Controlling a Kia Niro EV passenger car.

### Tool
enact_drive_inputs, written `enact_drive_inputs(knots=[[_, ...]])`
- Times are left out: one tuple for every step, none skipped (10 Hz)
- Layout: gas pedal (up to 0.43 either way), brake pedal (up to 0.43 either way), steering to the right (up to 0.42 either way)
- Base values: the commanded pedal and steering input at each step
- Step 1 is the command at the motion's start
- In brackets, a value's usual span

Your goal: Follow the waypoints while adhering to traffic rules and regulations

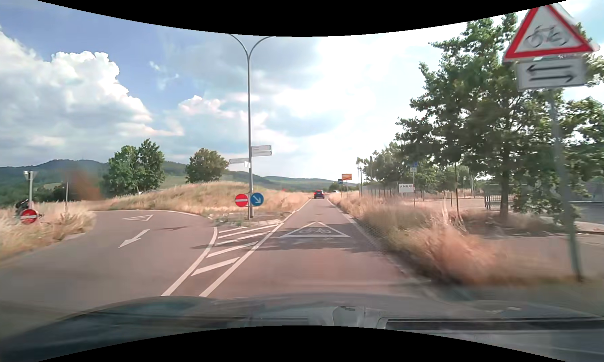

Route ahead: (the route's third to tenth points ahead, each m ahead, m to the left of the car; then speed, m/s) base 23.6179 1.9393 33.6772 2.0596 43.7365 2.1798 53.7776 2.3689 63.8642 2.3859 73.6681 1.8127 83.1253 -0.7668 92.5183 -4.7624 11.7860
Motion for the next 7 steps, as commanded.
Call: enact_drive_inputs(knots=[[0.079,0.0,-0.004],[0.079,0.0,-0.003],[0.087,0.0,-0.004],[0.098,0.0,-0.004],[0.098,0.0,-0.004],[0.11,0.0,-0.004],[0.11,0.0,-0.004]])
